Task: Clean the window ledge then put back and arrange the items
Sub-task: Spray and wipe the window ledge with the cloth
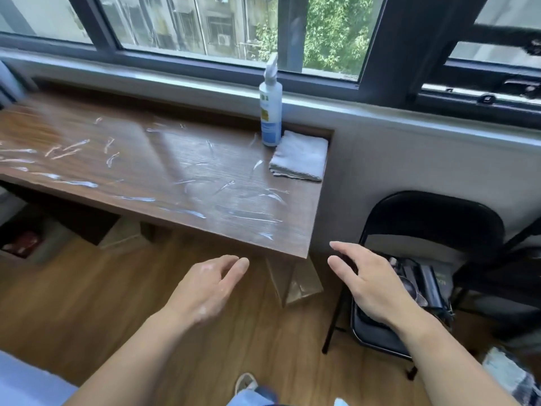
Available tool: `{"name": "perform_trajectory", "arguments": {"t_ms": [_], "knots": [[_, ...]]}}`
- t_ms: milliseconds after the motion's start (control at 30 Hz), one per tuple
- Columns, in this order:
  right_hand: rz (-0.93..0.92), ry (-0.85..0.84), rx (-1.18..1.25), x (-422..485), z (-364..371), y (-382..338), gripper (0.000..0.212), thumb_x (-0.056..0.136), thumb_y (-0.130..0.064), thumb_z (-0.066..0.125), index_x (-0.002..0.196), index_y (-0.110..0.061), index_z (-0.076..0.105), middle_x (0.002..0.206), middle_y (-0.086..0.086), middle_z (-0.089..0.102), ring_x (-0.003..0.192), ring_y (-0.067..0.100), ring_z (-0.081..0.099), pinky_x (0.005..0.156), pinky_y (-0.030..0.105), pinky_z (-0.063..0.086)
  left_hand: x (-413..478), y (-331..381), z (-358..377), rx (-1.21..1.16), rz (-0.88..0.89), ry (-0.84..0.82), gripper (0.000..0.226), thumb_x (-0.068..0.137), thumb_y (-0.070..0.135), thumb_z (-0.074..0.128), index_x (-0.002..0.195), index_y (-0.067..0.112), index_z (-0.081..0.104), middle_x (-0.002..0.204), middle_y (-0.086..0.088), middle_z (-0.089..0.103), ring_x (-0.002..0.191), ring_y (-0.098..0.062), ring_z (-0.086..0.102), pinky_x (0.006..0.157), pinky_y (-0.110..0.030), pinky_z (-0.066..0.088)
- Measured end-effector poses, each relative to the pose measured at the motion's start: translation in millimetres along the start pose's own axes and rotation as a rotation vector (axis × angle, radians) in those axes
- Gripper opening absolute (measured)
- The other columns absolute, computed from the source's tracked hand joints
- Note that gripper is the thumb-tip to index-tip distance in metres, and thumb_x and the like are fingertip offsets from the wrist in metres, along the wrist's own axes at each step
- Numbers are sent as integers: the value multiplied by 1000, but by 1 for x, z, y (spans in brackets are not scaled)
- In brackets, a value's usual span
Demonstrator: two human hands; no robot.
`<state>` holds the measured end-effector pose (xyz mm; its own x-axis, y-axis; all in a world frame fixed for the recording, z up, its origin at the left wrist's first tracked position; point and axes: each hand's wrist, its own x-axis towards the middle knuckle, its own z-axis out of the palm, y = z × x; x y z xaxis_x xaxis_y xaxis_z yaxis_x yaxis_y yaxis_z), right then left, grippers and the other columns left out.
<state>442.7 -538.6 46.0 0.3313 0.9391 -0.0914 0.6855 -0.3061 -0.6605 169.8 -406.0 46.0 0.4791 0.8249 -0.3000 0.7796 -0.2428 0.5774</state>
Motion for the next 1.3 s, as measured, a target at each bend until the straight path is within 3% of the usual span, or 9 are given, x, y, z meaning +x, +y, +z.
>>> {"name": "perform_trajectory", "arguments": {"t_ms": [67,167,300,767,900,1000,1067,1200,1300], "knots": [[-6,-1,-21,10,14,-27,74,86,-74,32,139,-28,56,138,-17,56,124,-6,45,99,6,27,6,-17,-19,-33,1,-19,49,100,56,40,131,27,66,127,9,69,114,-9,59,89,-17,39],[4,0,-30,20,31,-50,77,87,-79,31,139,-28,56,138,-16,57,127,-3,47,102,13,32,17,-38,-40,-85,9,-34,49,99,58,39,127,30,67,113,12,70,96,-2,58,78,-9,37],[5,6,-46,39,44,-66,79,85,-81,29,137,-29,59,136,-17,59,125,-2,49,102,16,34,33,-61,-59,-131,-2,-20,50,99,60,38,129,31,65,125,11,68,107,-5,56,88,-20,37],[-35,14,10,159,65,-85,84,79,-90,23,131,-35,61,130,-23,59,123,-4,50,100,16,34,136,-72,-117,-171,-6,-5,61,90,67,34,128,31,66,127,12,67,109,-1,54,90,-19,36],[-49,-18,44,197,62,-79,83,79,-91,27,130,-36,61,129,-26,58,122,-14,47,96,0,28,175,-57,-131,-197,2,-7,70,82,70,32,134,33,61,124,20,59,111,4,49,89,-12,34],[-46,-20,37,218,62,-74,79,80,-90,30,129,-37,62,130,-26,58,121,-16,46,96,-1,27,195,-53,-137,-205,-5,-8,68,87,71,33,139,33,57,120,23,54,111,5,47,82,5,31],[-45,-9,39,227,62,-72,75,81,-87,32,128,-38,62,129,-26,59,119,-23,42,95,-1,27,204,-50,-141,-201,0,-14,69,91,76,32,139,34,56,121,23,55,113,4,50,82,4,31],[-28,7,49,243,61,-74,73,78,-88,31,126,-42,62,130,-26,59,120,-14,47,93,10,35,223,-47,-151,-179,17,-63,77,84,73,28,145,33,51,138,14,59,115,5,47,95,-16,34],[-10,29,52,252,66,-79,80,76,-92,28,127,-41,63,131,-24,59,123,-5,49,97,21,41,239,-46,-158,-185,41,-65,77,82,72,30,145,33,51,139,11,60,112,5,49,92,-14,35]]}}
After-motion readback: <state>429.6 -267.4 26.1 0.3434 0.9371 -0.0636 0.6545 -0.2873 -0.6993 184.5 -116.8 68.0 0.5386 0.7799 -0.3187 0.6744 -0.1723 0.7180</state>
